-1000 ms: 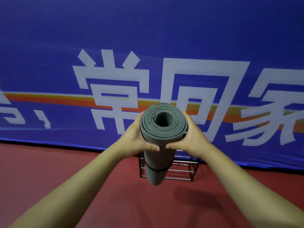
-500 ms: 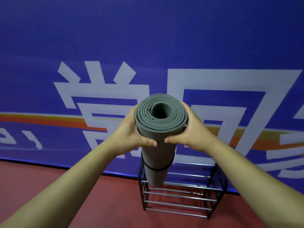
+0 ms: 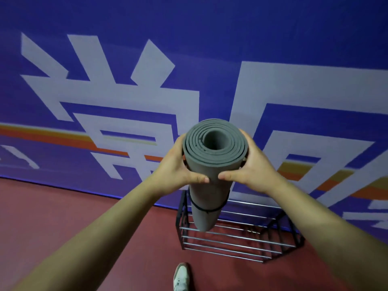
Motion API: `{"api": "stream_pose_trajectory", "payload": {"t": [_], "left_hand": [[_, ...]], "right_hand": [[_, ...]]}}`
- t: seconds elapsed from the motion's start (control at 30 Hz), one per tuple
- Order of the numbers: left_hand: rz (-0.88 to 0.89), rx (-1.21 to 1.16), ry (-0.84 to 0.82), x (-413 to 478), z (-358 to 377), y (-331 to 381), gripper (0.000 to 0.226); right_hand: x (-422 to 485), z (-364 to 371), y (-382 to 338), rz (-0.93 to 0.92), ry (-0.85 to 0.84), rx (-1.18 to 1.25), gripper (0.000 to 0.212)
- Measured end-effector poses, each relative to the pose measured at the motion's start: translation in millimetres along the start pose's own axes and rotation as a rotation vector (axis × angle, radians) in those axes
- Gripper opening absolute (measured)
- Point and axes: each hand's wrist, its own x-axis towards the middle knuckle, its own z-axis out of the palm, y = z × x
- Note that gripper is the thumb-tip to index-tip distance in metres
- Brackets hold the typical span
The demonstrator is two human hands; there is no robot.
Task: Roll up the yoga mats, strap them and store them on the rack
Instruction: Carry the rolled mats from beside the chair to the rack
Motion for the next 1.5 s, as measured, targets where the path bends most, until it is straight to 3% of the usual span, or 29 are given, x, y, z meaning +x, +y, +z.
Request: {"api": "stream_pose_trajectory", "payload": {"t": [0.23,0.5,1.03,1.33,1.5], "left_hand": [[0.011,-0.009,-0.044,37,-24,-20,0.115],[0.022,-0.008,-0.101,54,-37,-36,0.118],[0.057,0.037,-0.279,76,-57,-39,0.120],[0.022,0.065,-0.331,65,-27,-83,0.123],[-0.049,0.057,-0.341,60,-5,-133,0.124]], "right_hand": [[39,6,3,0.046,-0.015,-0.032,0.112],[49,16,3,0.101,0.003,-0.035,0.122],[36,33,-9,0.179,0.178,-0.163,0.126],[23,58,47,0.268,0.162,-0.092,0.125],[26,75,97,0.342,0.038,-0.056,0.126]]}}
